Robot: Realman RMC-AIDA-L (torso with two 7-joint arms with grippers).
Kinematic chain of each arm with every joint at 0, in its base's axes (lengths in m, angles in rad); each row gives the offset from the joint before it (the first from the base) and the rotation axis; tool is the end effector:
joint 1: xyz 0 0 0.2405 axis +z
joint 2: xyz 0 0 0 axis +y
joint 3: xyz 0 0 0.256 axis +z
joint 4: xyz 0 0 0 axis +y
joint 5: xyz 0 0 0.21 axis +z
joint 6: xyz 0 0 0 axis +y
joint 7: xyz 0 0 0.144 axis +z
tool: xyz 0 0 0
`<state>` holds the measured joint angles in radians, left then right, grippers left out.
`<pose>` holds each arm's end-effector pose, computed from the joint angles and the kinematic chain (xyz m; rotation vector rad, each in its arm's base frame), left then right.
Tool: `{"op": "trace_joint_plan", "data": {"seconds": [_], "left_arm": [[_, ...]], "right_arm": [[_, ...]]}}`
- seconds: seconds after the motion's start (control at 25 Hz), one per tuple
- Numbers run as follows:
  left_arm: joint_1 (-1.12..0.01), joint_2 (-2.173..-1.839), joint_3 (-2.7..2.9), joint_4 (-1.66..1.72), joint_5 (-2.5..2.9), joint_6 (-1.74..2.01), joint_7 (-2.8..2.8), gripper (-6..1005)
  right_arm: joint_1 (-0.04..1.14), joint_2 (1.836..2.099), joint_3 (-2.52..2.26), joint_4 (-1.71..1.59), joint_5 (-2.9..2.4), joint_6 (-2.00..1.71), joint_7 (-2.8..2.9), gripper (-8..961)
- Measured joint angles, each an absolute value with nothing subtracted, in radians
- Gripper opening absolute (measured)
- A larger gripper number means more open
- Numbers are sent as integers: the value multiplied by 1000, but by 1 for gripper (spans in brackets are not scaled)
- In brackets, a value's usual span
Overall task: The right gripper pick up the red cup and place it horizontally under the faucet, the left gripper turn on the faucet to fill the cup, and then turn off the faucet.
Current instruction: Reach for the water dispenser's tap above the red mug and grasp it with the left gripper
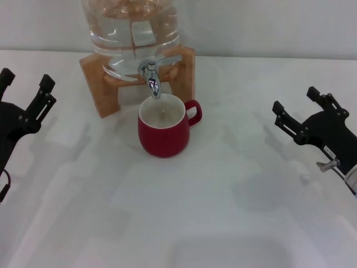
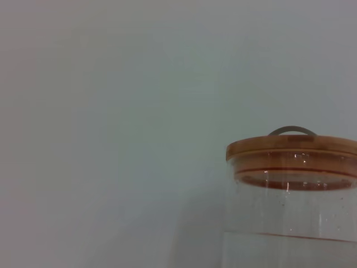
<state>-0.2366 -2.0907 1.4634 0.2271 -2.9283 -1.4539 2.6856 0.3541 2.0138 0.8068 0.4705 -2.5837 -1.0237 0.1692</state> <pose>-0.3266 0.2736 0.0105 -1.6416 -0.4685 -1.0046 0.2779 0.3218 -0.0542 -1.9159 0.4724 0.7993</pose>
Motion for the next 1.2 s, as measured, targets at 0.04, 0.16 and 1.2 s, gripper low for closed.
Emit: {"op": "trace_joint_plan", "data": {"seconds": [0.04, 0.16, 1.2], "left_arm": [[-237, -2091, 1463, 227, -2928, -1457, 2686, 874], [-238, -2091, 1464, 228, -2928, -1462, 2686, 874], [-250, -2077, 1472, 304, -2861, -1377, 2572, 874]], "right_arm": [[352, 2014, 807, 469, -2584, -1035, 169, 746], [351, 2014, 806, 469, -2587, -1042, 170, 826], [358, 2021, 765, 462, -2577, -1020, 188, 860]]}}
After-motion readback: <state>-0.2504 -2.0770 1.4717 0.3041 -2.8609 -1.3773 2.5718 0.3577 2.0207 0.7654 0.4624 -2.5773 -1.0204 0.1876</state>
